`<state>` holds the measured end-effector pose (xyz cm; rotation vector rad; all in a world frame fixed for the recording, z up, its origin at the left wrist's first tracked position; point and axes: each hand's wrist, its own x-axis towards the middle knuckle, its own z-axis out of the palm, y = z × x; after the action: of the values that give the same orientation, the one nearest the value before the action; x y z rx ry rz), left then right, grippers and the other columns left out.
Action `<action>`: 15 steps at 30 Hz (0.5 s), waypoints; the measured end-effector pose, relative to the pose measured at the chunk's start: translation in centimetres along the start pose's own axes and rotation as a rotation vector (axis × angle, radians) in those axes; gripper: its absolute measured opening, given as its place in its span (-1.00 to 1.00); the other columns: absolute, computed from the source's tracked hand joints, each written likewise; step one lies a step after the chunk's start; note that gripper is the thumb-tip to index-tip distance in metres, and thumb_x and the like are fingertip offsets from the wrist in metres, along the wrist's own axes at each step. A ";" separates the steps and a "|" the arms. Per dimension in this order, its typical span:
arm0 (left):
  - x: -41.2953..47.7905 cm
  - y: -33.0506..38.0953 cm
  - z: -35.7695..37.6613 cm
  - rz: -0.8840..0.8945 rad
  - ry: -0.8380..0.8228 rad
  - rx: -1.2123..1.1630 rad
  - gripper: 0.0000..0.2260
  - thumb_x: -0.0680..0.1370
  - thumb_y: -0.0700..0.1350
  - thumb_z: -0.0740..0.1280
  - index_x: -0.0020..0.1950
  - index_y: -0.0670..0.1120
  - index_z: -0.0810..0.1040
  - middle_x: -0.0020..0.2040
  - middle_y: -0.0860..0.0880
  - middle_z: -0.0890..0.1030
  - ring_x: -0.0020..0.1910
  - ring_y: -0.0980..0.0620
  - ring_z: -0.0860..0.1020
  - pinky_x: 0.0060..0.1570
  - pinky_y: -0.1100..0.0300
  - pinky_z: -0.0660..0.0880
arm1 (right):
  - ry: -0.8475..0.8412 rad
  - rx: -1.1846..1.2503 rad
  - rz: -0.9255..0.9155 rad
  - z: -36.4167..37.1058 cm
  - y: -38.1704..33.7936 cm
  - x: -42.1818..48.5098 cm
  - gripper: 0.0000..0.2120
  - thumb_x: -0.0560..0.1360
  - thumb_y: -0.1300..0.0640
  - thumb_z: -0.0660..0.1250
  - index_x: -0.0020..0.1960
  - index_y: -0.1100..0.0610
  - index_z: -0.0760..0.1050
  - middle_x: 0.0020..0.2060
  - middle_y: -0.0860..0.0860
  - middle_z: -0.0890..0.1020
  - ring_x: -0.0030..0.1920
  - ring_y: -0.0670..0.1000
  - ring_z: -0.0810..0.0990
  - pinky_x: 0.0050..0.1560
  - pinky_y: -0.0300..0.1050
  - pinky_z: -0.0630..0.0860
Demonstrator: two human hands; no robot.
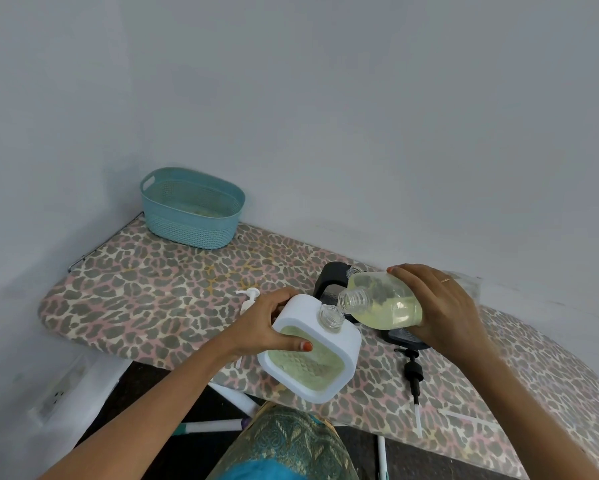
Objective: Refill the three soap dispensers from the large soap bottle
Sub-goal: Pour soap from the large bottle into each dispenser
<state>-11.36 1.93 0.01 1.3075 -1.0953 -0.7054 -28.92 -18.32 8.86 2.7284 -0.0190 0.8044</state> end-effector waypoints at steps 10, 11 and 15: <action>0.1 0.0 -0.1 -0.009 0.001 0.000 -0.38 0.16 0.20 0.54 0.10 -0.04 0.48 -0.09 0.11 0.59 -0.08 0.10 0.60 -0.12 0.22 0.55 | -0.010 0.046 0.056 0.6 -0.4 -0.3 -0.28 0.14 -0.11 0.54 0.19 0.13 0.36 0.00 0.13 0.64 -0.06 0.14 0.64 -0.13 -0.05 0.55; 0.1 0.0 -0.1 -0.016 0.000 -0.005 -0.39 0.16 0.20 0.54 0.10 -0.02 0.48 -0.10 0.16 0.60 -0.08 0.11 0.60 -0.12 0.23 0.55 | -0.003 0.061 0.078 0.7 -0.4 -0.4 -0.29 0.15 -0.11 0.51 0.19 0.12 0.36 0.01 0.12 0.64 -0.05 0.14 0.64 -0.14 -0.04 0.56; 0.3 0.1 -0.6 -0.026 0.017 -0.017 -0.40 0.13 0.21 0.54 0.06 0.01 0.47 -0.11 0.21 0.60 -0.12 0.18 0.59 -0.16 0.29 0.54 | 0.041 0.157 0.185 1.3 -1.0 -0.9 -0.32 0.18 -0.18 0.43 0.19 0.11 0.35 -0.02 0.13 0.65 -0.02 0.06 0.59 -0.17 -0.05 0.54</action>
<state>-10.76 1.91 0.20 1.3136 -1.0581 -0.7197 -28.95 -17.77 7.06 2.8889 -0.2108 0.9494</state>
